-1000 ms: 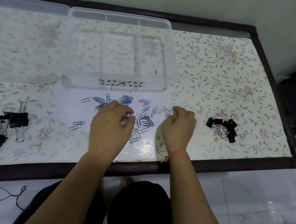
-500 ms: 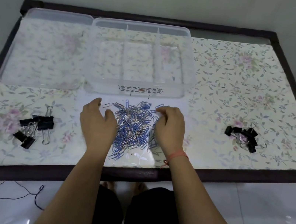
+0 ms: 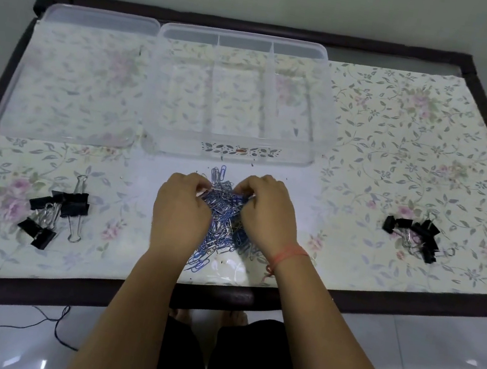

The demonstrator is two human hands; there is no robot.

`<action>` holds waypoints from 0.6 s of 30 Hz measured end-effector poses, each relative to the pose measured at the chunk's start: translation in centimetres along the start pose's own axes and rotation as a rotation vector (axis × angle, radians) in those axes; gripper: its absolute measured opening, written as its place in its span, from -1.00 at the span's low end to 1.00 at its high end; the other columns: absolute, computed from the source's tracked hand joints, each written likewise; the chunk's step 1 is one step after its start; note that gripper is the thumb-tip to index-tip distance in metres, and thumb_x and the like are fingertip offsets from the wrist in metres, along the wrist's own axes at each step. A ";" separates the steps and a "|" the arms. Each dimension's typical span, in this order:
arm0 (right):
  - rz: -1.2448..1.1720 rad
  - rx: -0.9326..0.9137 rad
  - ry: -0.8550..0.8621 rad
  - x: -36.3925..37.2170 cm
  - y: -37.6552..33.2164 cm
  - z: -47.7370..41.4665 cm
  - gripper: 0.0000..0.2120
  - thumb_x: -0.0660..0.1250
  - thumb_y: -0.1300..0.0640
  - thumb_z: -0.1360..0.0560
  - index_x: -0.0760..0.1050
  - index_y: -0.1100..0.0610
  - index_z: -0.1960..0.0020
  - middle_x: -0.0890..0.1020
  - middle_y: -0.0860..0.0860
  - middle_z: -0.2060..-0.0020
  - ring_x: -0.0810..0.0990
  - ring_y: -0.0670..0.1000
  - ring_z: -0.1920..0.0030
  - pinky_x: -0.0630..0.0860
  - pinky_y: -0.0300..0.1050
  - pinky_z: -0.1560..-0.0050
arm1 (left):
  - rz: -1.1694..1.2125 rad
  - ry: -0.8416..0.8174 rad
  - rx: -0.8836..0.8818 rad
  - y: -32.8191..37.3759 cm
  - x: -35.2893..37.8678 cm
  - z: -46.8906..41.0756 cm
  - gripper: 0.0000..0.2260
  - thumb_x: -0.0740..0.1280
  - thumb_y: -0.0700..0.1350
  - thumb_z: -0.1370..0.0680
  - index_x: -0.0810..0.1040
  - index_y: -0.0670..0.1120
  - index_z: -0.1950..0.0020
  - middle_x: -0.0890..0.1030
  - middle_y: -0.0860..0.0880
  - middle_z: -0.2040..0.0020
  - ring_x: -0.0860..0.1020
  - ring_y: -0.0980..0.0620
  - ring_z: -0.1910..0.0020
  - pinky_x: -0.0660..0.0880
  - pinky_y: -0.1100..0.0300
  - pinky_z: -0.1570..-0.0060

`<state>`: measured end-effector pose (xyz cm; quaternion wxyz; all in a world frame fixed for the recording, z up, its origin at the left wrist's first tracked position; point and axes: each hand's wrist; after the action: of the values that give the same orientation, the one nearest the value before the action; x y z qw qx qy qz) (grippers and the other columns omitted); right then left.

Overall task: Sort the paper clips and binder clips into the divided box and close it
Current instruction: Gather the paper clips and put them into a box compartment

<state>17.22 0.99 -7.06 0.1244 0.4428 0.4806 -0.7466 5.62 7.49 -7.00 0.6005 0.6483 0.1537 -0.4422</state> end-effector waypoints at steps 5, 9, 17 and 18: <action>0.018 -0.029 0.079 0.6 -0.6 -1.5 -0.60 0.17 0.32 -0.44 0.47 0.17 -0.26 0.49 0.15 -0.14 0.38 0.16 -0.15 0.39 -0.02 -0.12 | -0.042 0.010 0.047 0.2 0.4 -1.2 -0.54 0.15 -0.40 -0.41 0.47 -0.24 -0.29 0.51 -0.27 -0.14 0.47 -0.23 -0.13 0.37 0.03 -0.14; 0.026 -0.061 0.050 1.8 -1.6 -1.8 -0.57 0.17 0.33 -0.40 0.51 0.13 -0.23 0.51 0.10 -0.12 0.40 0.16 -0.12 0.37 0.03 -0.08 | -0.031 -0.045 0.021 0.5 0.8 -1.8 -0.53 0.15 -0.40 -0.39 0.48 -0.22 -0.28 0.50 -0.28 -0.16 0.44 -0.21 -0.17 0.34 0.07 -0.16; 0.000 -0.073 -0.062 1.0 -1.6 0.5 -0.63 0.15 0.35 -0.41 0.57 0.16 -0.12 0.55 0.12 -0.05 0.43 0.16 -0.11 0.37 0.00 -0.10 | -0.029 -0.187 -0.034 0.2 -0.6 -0.3 -0.62 0.16 -0.39 -0.43 0.55 -0.18 -0.17 0.55 -0.19 -0.15 0.50 -0.12 -0.14 0.32 0.24 -0.02; 0.016 -0.082 -0.087 0.8 -1.6 1.0 -0.64 0.16 0.34 -0.41 0.57 0.16 -0.12 0.56 0.12 -0.05 0.43 0.16 -0.11 0.38 -0.01 -0.11 | -0.034 -0.206 -0.021 0.2 -1.0 0.0 -0.64 0.16 -0.38 -0.43 0.57 -0.18 -0.15 0.57 -0.18 -0.15 0.51 -0.11 -0.14 0.33 0.22 -0.03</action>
<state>15.27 1.13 -6.57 0.1691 0.4083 0.5015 -0.7438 5.21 7.75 -6.15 0.6124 0.5903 0.1068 -0.5148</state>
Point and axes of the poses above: each hand's wrist, its own z-axis away from the middle knuckle, its own x-axis out of the palm, y = z × x
